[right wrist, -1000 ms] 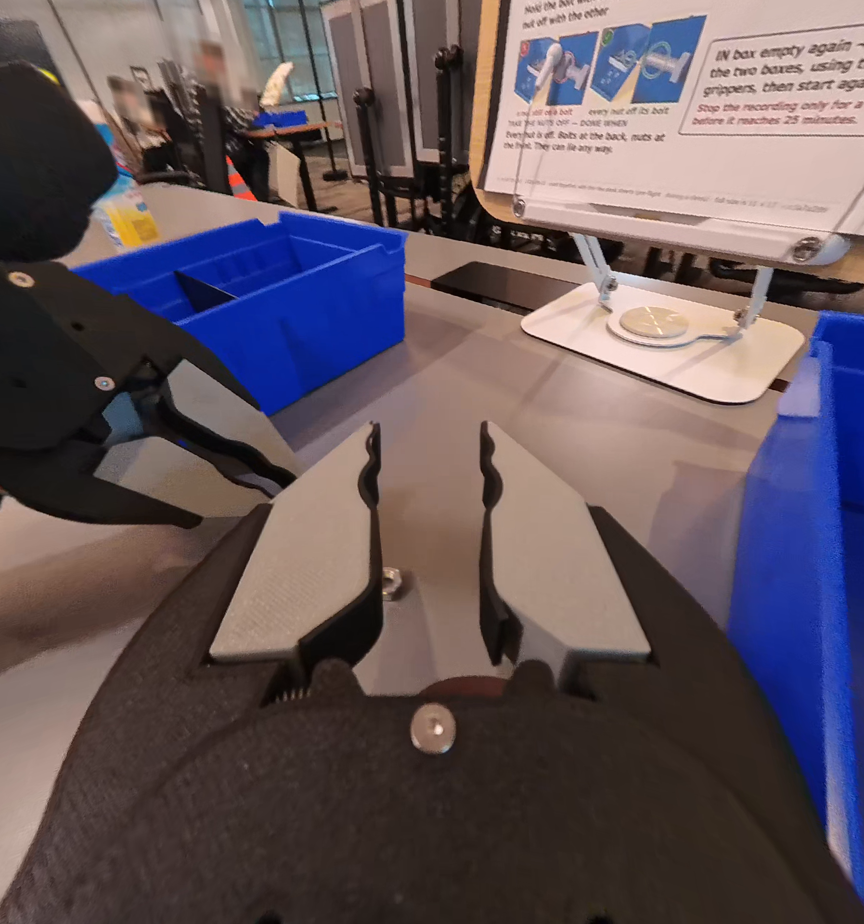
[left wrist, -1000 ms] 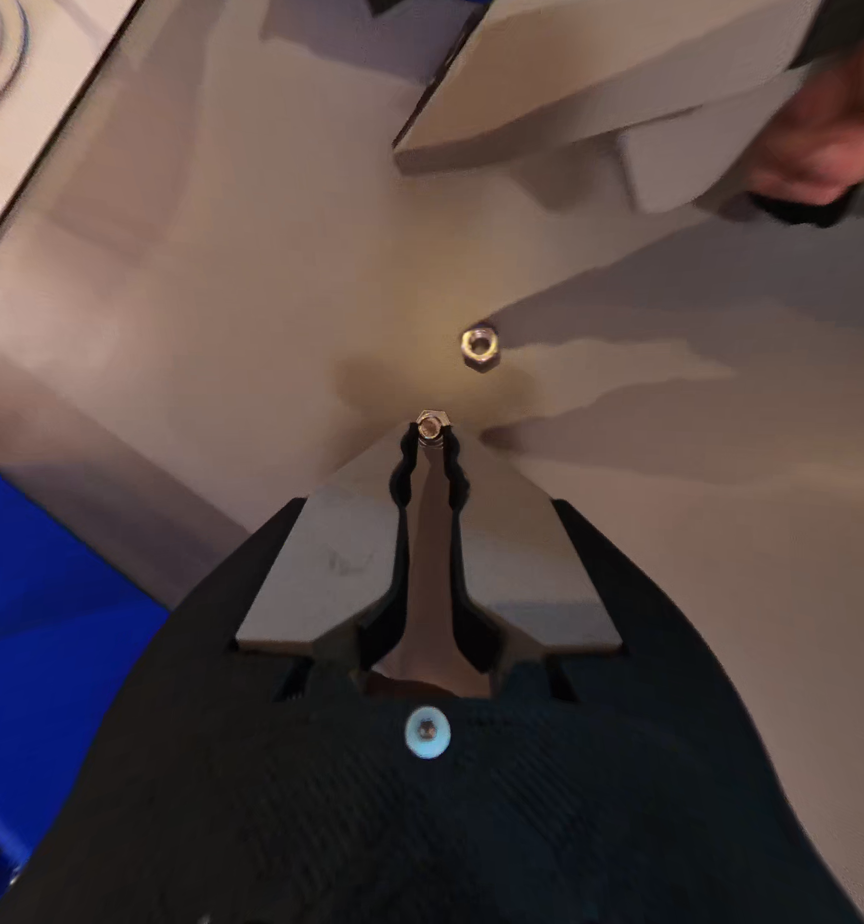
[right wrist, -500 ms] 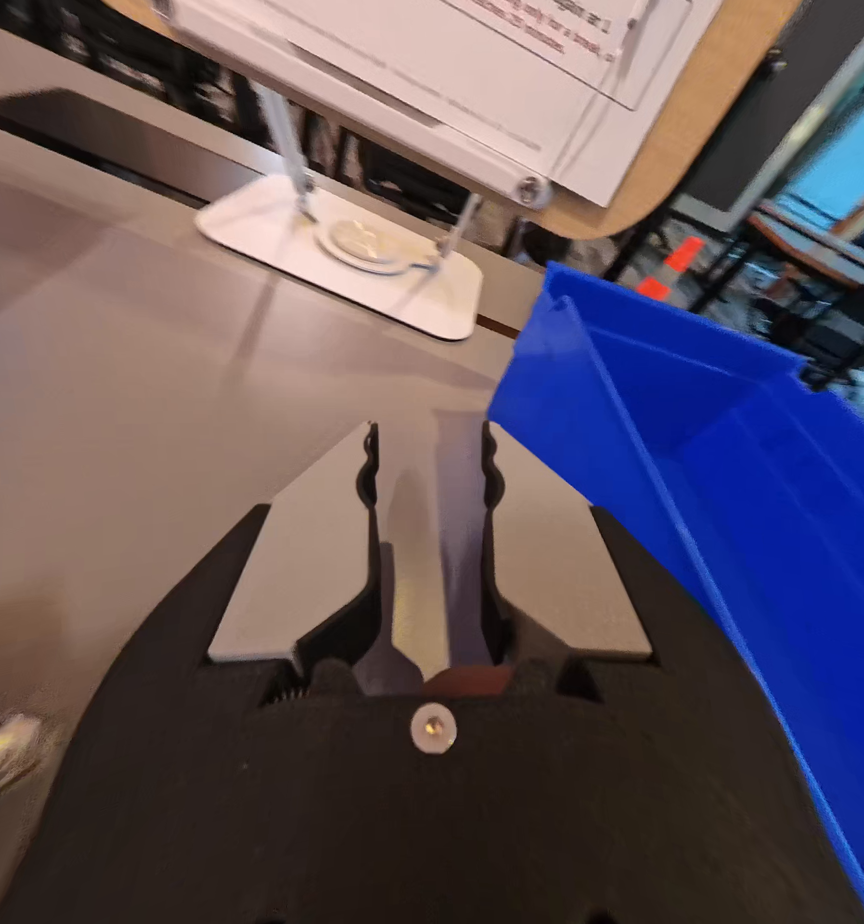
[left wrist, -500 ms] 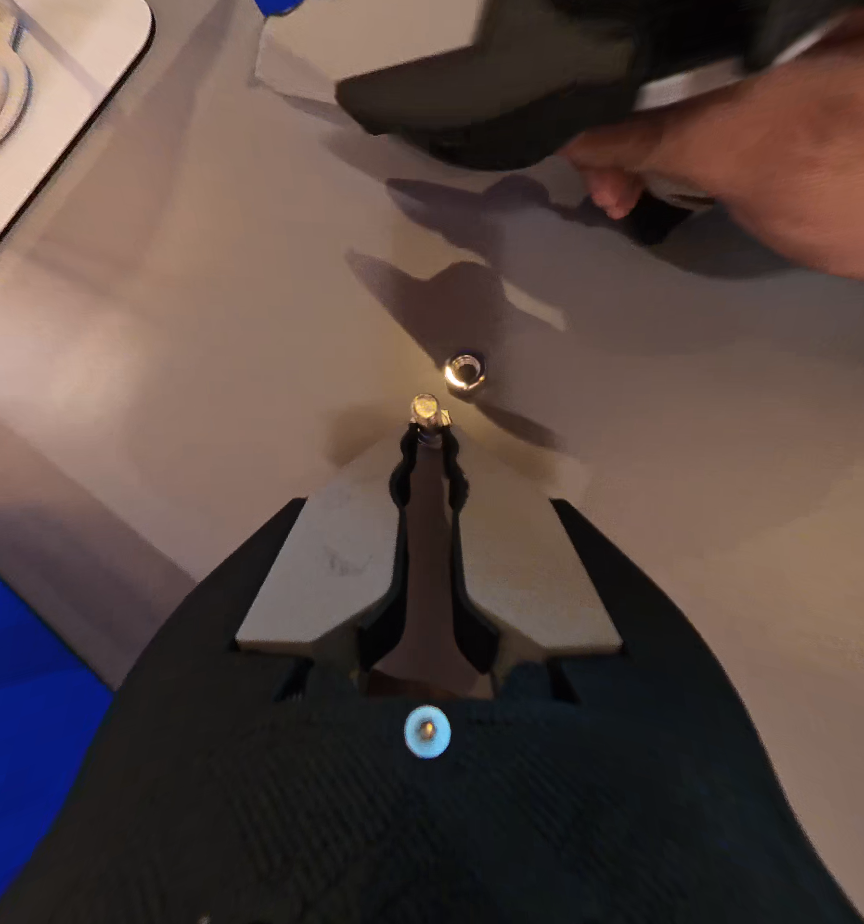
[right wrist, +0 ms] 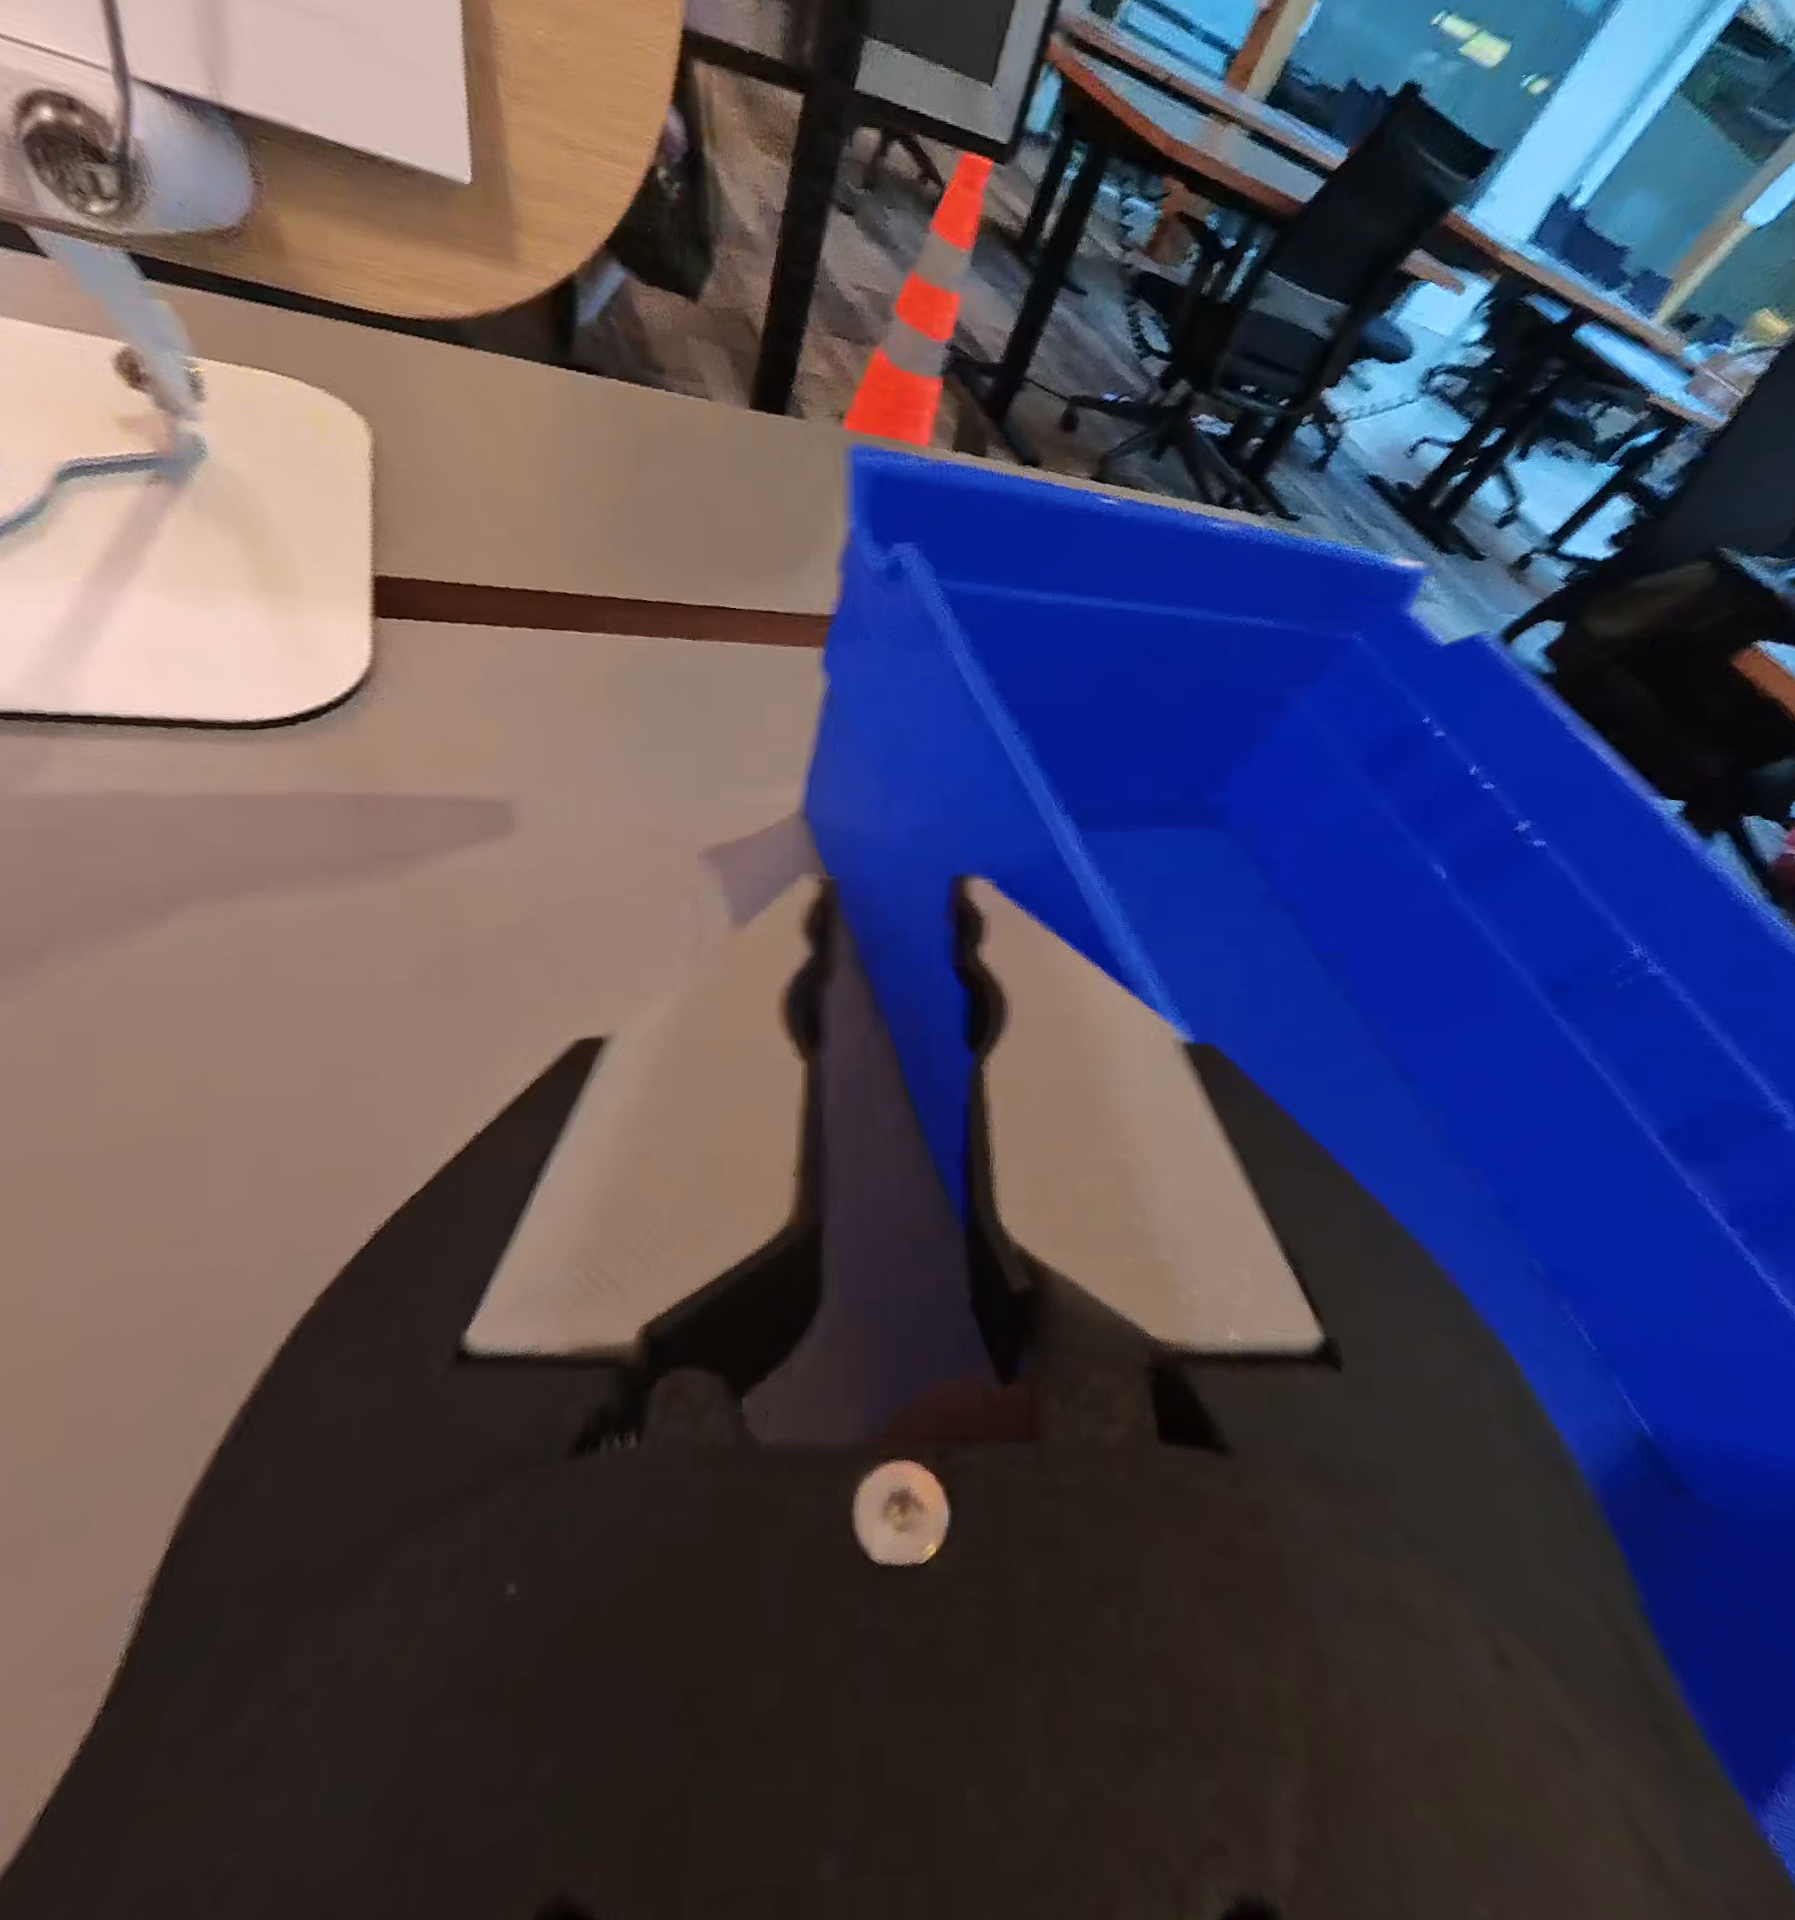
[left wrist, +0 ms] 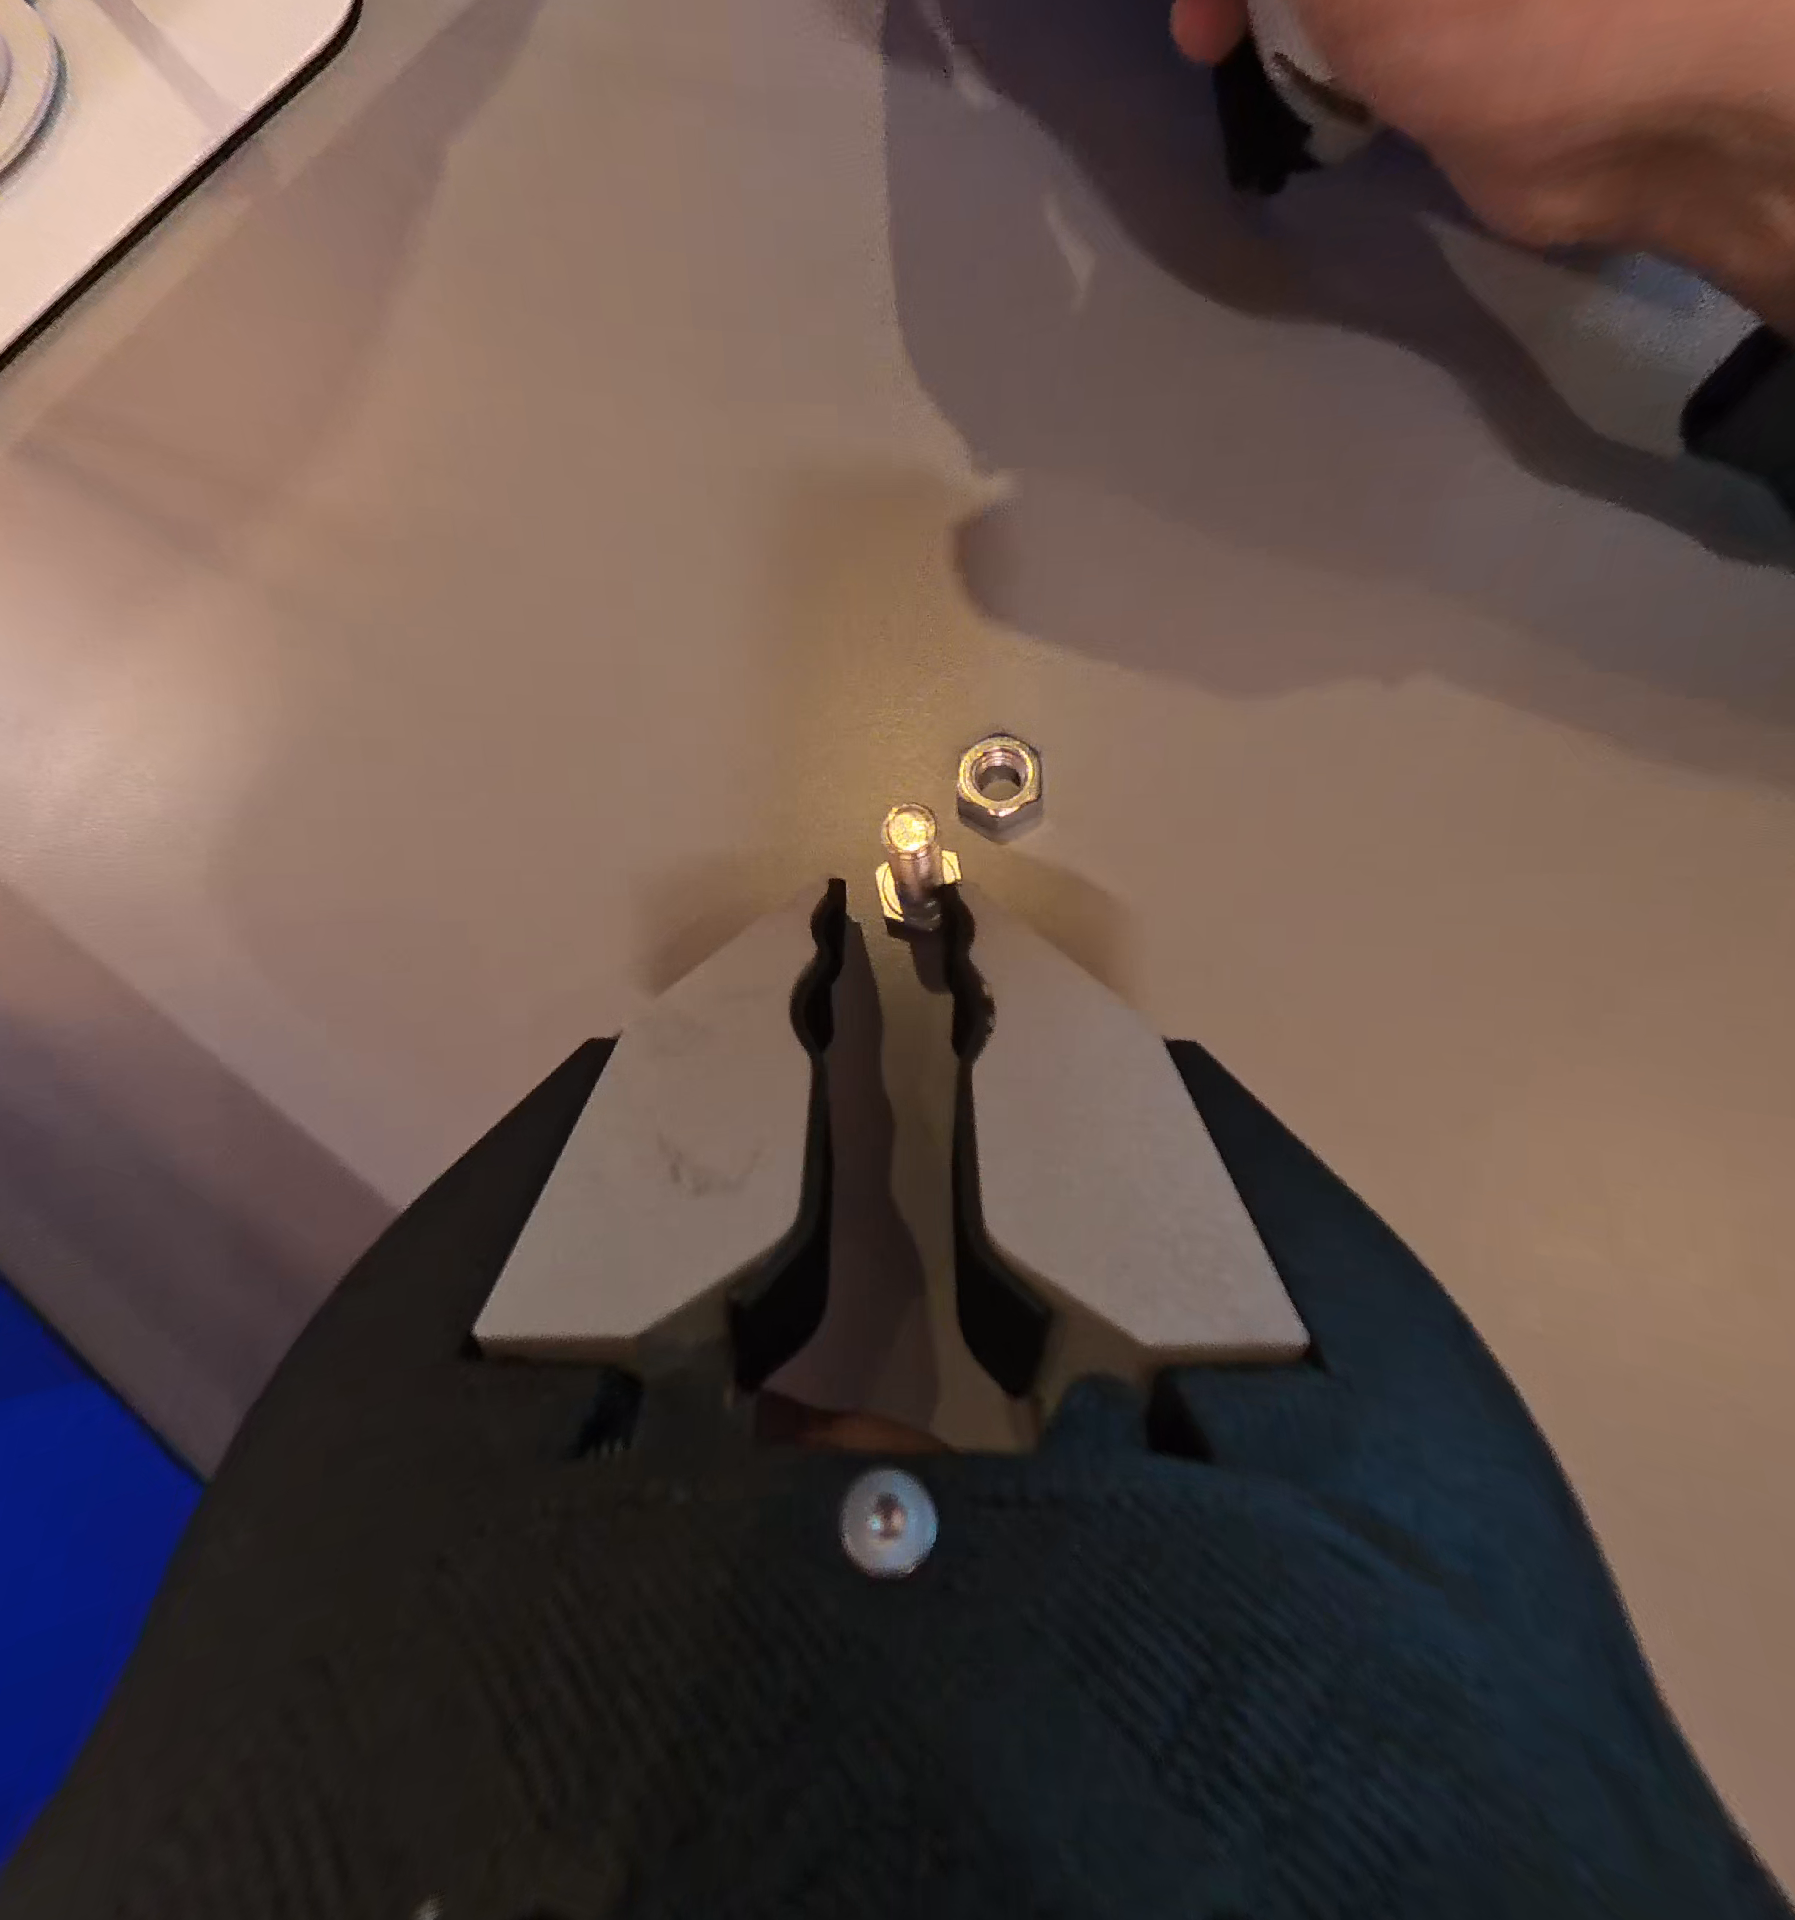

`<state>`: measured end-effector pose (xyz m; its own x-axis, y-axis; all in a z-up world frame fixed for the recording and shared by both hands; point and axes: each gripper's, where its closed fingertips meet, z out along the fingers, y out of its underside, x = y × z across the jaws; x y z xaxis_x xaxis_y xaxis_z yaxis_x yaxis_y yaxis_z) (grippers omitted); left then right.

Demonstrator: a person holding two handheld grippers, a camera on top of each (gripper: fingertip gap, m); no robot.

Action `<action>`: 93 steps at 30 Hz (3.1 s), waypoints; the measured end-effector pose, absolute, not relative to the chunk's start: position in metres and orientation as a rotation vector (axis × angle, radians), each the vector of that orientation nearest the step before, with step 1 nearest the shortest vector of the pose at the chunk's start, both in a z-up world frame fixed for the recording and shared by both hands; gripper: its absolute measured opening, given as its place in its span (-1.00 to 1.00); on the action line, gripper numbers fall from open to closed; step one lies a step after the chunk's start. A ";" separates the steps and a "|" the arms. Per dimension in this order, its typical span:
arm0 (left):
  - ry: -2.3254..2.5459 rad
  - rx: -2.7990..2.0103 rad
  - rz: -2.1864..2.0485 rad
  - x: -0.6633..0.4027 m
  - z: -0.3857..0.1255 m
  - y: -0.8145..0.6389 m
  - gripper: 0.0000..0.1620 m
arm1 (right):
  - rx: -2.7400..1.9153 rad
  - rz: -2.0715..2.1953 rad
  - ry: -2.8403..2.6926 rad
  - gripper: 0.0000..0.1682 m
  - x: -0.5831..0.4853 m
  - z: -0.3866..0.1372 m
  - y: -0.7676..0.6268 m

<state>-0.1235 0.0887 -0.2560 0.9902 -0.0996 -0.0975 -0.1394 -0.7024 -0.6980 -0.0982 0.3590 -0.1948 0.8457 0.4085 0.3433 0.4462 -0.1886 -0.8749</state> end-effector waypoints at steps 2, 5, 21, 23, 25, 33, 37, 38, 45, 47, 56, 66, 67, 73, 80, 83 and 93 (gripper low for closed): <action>0.168 -2.356 0.074 -0.124 -0.256 0.089 -0.80 | -1.810 0.043 -0.743 -0.40 -0.106 -0.200 0.346; 0.170 -2.358 0.085 -0.125 -0.256 0.088 -0.76 | -1.688 0.245 -1.008 -0.38 -0.128 -0.200 0.299; 0.177 -2.378 -0.036 -0.120 -0.263 0.078 -0.55 | -1.229 1.356 -1.899 -0.64 -0.117 -0.197 0.108; 0.181 -2.383 -0.036 -0.121 -0.263 0.077 -0.53 | -1.232 1.355 -1.928 -0.62 -0.118 -0.202 0.099; 0.178 -2.383 -0.039 -0.121 -0.263 0.076 -0.52 | -1.216 1.352 -1.979 -0.61 -0.118 -0.209 0.086; 0.227 -2.367 0.015 -0.121 -0.262 0.077 -0.53 | -1.221 1.190 -2.059 -0.93 -0.126 -0.232 0.073; 0.236 -2.360 0.041 -0.122 -0.261 0.079 -0.53 | -1.275 1.278 -1.975 -0.93 -0.126 -0.218 0.080; 0.239 -2.356 0.056 -0.123 -0.261 0.080 -0.53 | -1.289 1.315 -1.951 -0.93 -0.127 -0.214 0.082; 0.283 -2.233 0.109 -0.120 -0.243 0.090 -0.57 | -1.308 1.595 -1.852 -0.93 -0.122 -0.188 0.079; 0.297 -2.199 0.087 -0.116 -0.236 0.091 -0.66 | -1.294 1.632 -1.840 -0.93 -0.120 -0.183 0.080; 0.299 -2.098 -0.007 -0.104 -0.216 0.093 -0.70 | -1.272 1.760 -1.783 -0.93 -0.117 -0.170 0.081; 0.301 -2.095 -0.083 -0.101 -0.213 0.090 -0.80 | -1.257 1.736 -1.814 -0.93 -0.116 -0.172 0.077; 0.306 -2.095 -0.075 -0.102 -0.213 0.090 -0.80 | -1.263 1.740 -1.814 -0.93 -0.116 -0.172 0.077; 0.276 -2.093 -0.088 -0.104 -0.211 0.090 -0.80 | -1.269 1.742 -1.780 -0.89 -0.116 -0.167 0.082; 0.279 -2.095 -0.096 -0.102 -0.211 0.090 -0.80 | -1.265 1.703 -1.815 -0.92 -0.117 -0.173 0.078; 0.269 -2.091 -0.117 -0.102 -0.211 0.090 -0.80 | -1.271 1.692 -1.823 -0.93 -0.117 -0.173 0.078; 0.181 -2.026 -0.287 -0.103 -0.198 0.086 -0.81 | -1.306 1.733 -1.792 -0.93 -0.116 -0.171 0.083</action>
